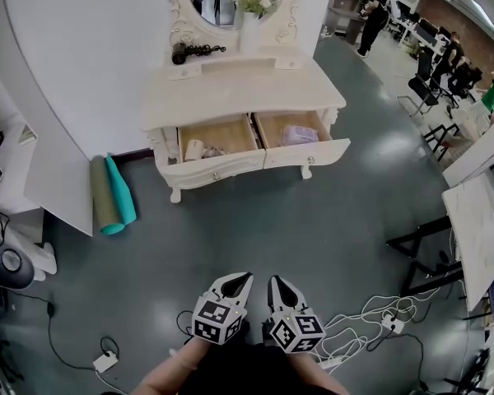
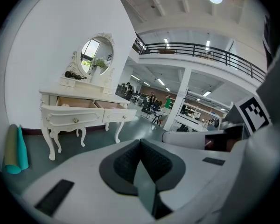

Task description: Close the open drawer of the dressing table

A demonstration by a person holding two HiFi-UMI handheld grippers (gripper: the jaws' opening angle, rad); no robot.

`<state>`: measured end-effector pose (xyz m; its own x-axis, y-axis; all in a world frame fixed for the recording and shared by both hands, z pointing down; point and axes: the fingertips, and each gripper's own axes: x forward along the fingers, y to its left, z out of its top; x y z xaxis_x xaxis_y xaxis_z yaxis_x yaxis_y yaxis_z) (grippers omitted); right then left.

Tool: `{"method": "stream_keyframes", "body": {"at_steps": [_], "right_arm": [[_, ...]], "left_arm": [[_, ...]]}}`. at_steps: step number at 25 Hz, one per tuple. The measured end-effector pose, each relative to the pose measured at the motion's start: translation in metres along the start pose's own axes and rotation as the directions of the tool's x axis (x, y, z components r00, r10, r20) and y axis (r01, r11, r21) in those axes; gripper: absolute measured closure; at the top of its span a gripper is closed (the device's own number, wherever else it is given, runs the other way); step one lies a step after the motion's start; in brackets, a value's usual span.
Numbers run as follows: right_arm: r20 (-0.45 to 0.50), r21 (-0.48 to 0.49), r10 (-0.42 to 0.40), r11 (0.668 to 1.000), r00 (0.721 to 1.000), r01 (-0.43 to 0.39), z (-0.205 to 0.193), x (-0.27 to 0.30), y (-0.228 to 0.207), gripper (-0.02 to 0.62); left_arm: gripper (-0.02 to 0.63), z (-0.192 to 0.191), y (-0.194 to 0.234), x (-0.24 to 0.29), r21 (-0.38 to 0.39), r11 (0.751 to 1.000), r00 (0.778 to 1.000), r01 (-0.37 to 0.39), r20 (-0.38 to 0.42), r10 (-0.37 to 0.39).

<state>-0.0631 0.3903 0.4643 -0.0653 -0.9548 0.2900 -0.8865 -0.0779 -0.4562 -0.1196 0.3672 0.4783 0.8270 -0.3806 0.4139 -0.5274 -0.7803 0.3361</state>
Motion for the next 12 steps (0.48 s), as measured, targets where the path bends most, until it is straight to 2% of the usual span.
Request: {"method": "stream_keyframes", "body": {"at_steps": [12], "right_arm": [[0.048,-0.018,-0.007,1.000,0.999,0.008,0.006,0.028,0.012,0.569]], "left_arm": [[0.586,0.011,0.025,0.008,0.028,0.999,0.999,0.043,0.002,-0.043]]}}
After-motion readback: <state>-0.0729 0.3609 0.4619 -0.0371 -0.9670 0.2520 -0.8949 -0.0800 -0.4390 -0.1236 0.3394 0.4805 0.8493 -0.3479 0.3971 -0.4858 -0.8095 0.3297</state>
